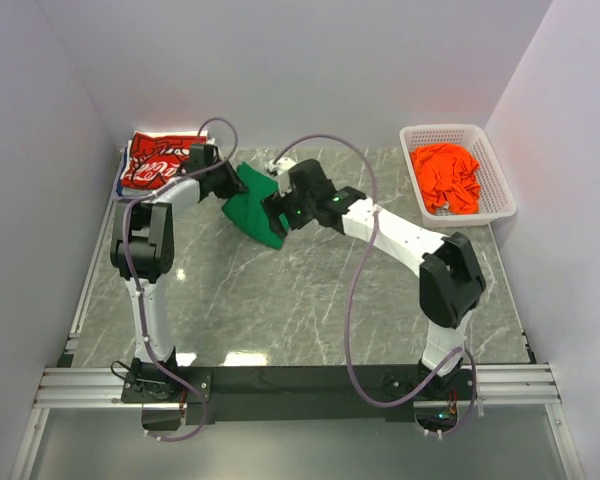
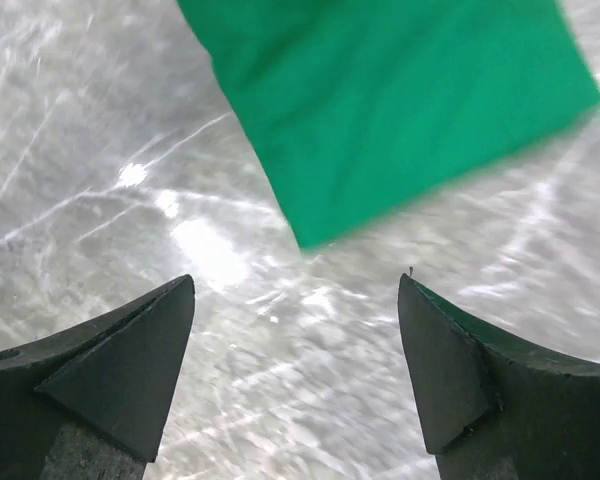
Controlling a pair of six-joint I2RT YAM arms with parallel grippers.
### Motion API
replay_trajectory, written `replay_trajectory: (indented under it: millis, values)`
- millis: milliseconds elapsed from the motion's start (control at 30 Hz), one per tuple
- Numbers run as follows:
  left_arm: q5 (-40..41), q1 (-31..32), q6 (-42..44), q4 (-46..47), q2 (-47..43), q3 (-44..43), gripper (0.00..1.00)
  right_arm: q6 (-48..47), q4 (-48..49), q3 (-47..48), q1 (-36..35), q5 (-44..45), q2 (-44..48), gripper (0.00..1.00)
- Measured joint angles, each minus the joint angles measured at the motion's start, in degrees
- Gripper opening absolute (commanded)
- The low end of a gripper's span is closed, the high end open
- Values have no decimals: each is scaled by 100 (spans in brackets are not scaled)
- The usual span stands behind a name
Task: Fold and stack the t-shirts
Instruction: Neatly place the folded tshirt to the corner
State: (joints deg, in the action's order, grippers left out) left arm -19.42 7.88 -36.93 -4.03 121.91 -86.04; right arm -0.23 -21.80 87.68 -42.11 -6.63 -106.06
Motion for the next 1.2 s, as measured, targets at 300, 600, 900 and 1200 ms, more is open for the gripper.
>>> replay_trajectory:
  millis: [300,600,900,1200]
  values:
    - [984,-295,1408,-1305,531,-2065,25,-92,13,-315,341,2,323,91]
    - [1294,-570,2356,-1727,935,-3294,19,-136,-13,-476,354,-35,323,93]
    - [1484,-636,2879,-1788,1021,-3733,16,-160,-9,-479,354,-57,323,94]
    - [1482,-651,3003,-1823,1019,-3904,15,-175,-11,-479,354,-57,323,95]
